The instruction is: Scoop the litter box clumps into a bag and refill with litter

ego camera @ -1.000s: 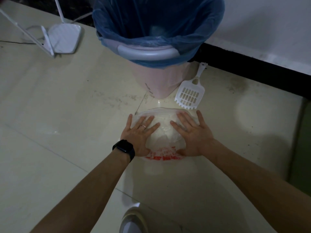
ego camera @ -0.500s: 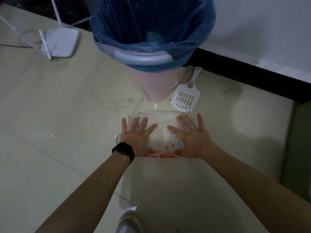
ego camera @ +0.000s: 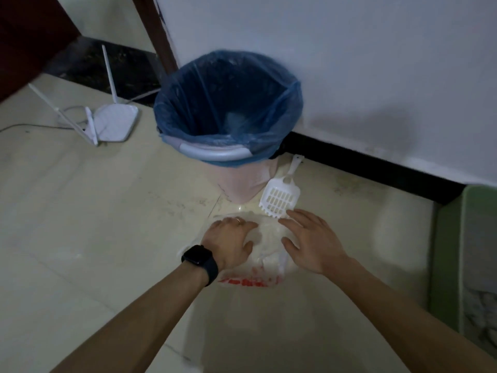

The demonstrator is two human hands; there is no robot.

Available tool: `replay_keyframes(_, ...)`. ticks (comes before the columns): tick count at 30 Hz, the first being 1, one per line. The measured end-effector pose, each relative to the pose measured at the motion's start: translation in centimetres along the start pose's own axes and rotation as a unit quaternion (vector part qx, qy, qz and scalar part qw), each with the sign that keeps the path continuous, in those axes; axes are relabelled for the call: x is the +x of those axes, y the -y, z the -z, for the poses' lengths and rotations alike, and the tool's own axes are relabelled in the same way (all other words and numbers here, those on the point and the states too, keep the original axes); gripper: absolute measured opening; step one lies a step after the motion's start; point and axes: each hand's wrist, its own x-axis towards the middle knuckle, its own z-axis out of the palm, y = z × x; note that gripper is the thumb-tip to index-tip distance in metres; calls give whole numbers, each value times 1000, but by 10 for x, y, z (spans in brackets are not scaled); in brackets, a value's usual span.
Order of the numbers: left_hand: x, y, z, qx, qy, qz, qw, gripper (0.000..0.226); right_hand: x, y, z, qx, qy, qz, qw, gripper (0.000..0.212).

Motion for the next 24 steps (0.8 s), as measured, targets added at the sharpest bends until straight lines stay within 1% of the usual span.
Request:
replay_keyframes(4, 35, -41, 44, -63, 2, -13, 998, 50, -3, -35, 32, 19, 9, -76, 997, 55)
replay_keyframes(7, 69, -70, 61, -57, -2, -24, 998, 51, 2, -69, 49, 24, 39, -142, 989, 58)
replay_keyframes(9, 88, -84, 58, -47, -4, -2, 999, 58, 4, -90, 55, 43, 62, -189, 979, 59)
replay_keyframes(11, 103, -92, 46, -55, -6, 50, 997, 72, 5, -107, 52, 45, 86, -214, 972, 61)
replay_keyframes(14, 119, -100, 20, -93, -4, 137, 986, 96, 0, -121, 32, 21, 154, -217, 964, 67)
replay_keyframes(17, 130, -104, -3, -112, -9, 201, 973, 109, -7, -128, 5, 11, 203, -202, 958, 64)
replay_keyframes(19, 135, -102, -11, -114, -10, 226, 967, 113, -10, -129, -7, 1, 217, -194, 957, 63)
replay_keyframes(21, 139, -97, -15, -129, -13, 234, 964, 112, -13, -131, -12, -5, 215, -191, 958, 63)
replay_keyframes(24, 144, -89, -15, -187, -41, 234, 953, 106, -7, -135, -5, -4, 225, -190, 956, 65)
